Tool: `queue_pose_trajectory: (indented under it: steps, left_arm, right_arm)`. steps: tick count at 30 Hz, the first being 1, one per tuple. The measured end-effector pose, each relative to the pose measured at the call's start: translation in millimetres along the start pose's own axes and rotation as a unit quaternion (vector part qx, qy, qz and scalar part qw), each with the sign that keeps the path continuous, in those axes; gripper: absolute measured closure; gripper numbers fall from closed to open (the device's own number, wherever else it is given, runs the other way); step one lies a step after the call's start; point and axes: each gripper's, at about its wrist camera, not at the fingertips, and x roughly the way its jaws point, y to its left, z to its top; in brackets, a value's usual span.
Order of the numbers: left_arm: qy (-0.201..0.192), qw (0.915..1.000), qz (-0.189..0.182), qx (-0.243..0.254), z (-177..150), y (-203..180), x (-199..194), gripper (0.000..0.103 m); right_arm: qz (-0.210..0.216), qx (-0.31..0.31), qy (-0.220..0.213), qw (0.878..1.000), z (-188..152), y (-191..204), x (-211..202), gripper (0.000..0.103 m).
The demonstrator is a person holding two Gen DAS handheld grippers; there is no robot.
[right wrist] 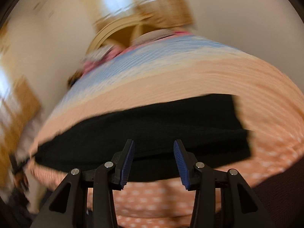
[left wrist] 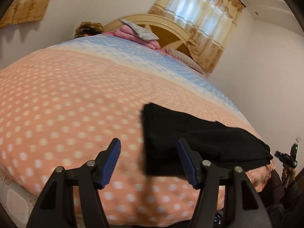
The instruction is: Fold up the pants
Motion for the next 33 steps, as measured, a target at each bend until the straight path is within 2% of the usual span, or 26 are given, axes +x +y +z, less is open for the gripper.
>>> queue_pose_trajectory:
  steps: [2,5,10,11,13,15,18,23,25,26,27,33]
  left_arm:
    - [0.007,1.0,-0.005,0.004,-0.6,-7.8,5.7,0.041]
    - [0.021,0.9996,-0.017,0.009,-3.5,-18.2,12.2,0.054]
    - [0.037,0.9987,0.0,0.034,-7.4,-30.3,16.0,0.067]
    - [0.039,0.9986,0.004,0.035,-6.9,-29.8,16.4,0.071]
    - [0.042,0.9986,0.013,0.03,-8.0,-26.4,15.7,0.089]
    - [0.043,0.9989,0.006,0.02,-7.8,-21.9,15.3,0.09]
    - [0.042,0.9989,0.009,0.02,-8.0,-19.4,14.0,0.092]
    - [0.041,0.9989,0.008,0.021,-6.9,-19.5,16.0,0.092]
    - [0.039,0.999,0.008,0.02,-5.6,-18.1,16.9,0.092]
    - [0.038,0.999,0.009,0.02,-3.9,-17.1,17.6,0.092]
    - [0.037,0.9991,0.009,0.018,-2.8,-15.7,17.4,0.097]
    - [0.027,0.9995,0.009,0.011,2.1,-7.2,11.4,0.097]
  right_arm:
    - [0.003,-0.057,0.019,0.998,-4.3,40.9,17.0,0.058]
    - [0.0,-0.136,0.042,0.99,-15.6,96.0,42.1,0.058]
    - [0.01,-0.268,0.062,0.961,-52.2,180.9,79.8,0.058]
    - [0.008,-0.285,0.06,0.957,-56.7,191.7,85.2,0.058]
    - [0.009,-0.307,0.061,0.95,-64.0,210.3,95.2,0.058]
    - [0.017,-0.33,0.061,0.942,-70.4,228.3,103.2,0.058]
    - [0.019,-0.36,0.052,0.931,-74.1,245.4,110.7,0.058]
    - [0.005,-0.384,0.05,0.922,-71.5,259.6,123.5,0.059]
    - [0.006,-0.386,0.057,0.921,-70.4,261.4,126.2,0.086]
    - [0.006,-0.384,0.061,0.921,-69.3,260.3,127.1,0.095]
    - [0.008,-0.383,0.063,0.922,-68.3,260.9,126.4,0.1]
    - [0.023,-0.376,0.054,0.925,-61.1,259.5,103.5,0.1]
